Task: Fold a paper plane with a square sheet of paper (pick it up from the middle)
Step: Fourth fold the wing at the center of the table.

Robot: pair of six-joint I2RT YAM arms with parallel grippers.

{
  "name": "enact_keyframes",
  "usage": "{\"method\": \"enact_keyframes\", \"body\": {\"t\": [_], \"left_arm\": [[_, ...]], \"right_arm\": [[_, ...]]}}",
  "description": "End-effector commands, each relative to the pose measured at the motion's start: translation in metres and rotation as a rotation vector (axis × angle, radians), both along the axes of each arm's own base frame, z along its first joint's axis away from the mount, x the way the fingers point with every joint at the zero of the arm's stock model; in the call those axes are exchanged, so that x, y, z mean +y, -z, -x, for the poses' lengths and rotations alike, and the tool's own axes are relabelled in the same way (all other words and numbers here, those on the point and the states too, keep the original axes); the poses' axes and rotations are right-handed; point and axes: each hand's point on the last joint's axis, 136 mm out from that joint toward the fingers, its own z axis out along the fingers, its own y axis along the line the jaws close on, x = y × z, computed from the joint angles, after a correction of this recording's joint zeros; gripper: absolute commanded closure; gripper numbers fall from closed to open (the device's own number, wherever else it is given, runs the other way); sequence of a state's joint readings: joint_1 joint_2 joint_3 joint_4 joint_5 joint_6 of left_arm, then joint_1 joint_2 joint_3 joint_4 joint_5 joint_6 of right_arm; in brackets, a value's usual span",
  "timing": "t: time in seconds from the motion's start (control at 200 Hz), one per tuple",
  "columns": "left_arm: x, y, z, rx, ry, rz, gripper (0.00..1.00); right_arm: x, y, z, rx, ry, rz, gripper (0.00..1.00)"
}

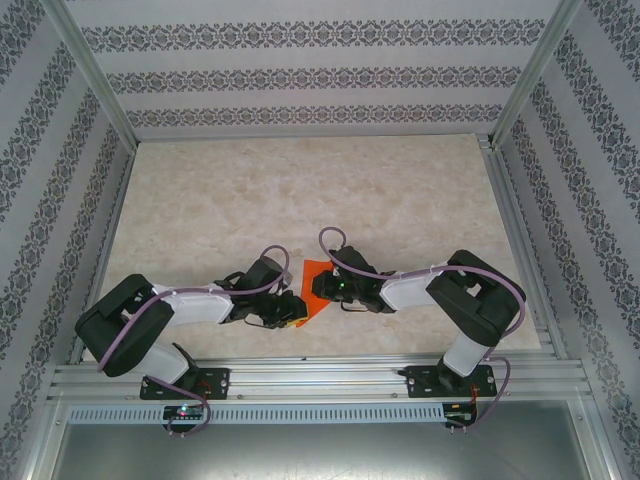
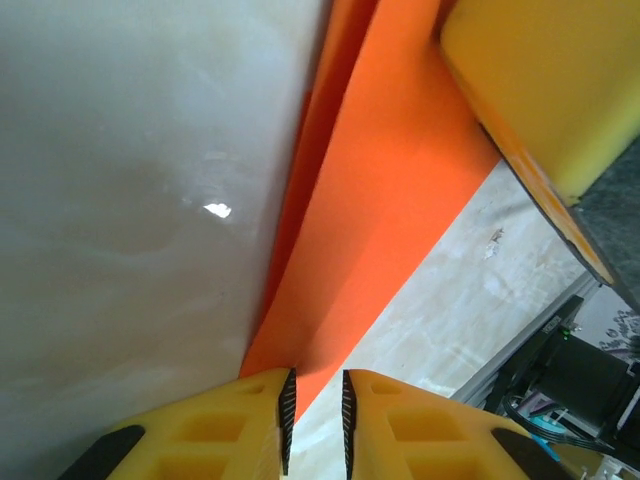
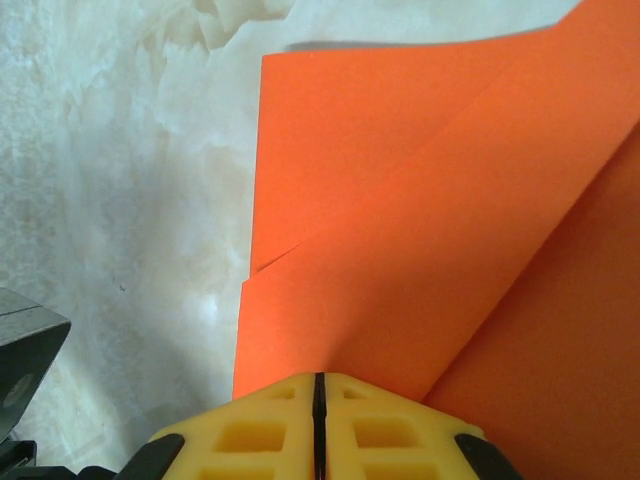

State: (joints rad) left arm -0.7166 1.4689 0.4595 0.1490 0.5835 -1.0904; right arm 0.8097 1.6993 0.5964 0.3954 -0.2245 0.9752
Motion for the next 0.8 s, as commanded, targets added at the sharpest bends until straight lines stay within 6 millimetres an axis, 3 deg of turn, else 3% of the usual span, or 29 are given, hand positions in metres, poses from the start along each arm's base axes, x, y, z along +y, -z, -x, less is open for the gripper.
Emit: {"method": "enact_keyframes", "body": {"t": [0.0, 0.195, 0.535, 0.794], "left_arm": [[0.014, 0.023, 0.026, 0.098, 0.016, -0.031, 0.76], [0.021, 0.034, 0.05, 0.16, 0.092, -0.053, 0.82], [0.021, 0.019, 0.068, 0.14, 0.218, -0.026, 0.83], [0.037, 0.019, 0.083, 0.162, 0.263, -0.088, 0.84]], "right_arm": [[-0.063, 0.078, 0.046, 0.208, 0.044, 0.31, 0.9], [-0.069, 0.081, 0.047, 0.213, 0.056, 0.335, 0.9], [-0.074, 0.087, 0.049, 0.223, 0.065, 0.357, 0.9], [-0.075, 0.087, 0.05, 0.221, 0.067, 0.361, 0.9]]}}
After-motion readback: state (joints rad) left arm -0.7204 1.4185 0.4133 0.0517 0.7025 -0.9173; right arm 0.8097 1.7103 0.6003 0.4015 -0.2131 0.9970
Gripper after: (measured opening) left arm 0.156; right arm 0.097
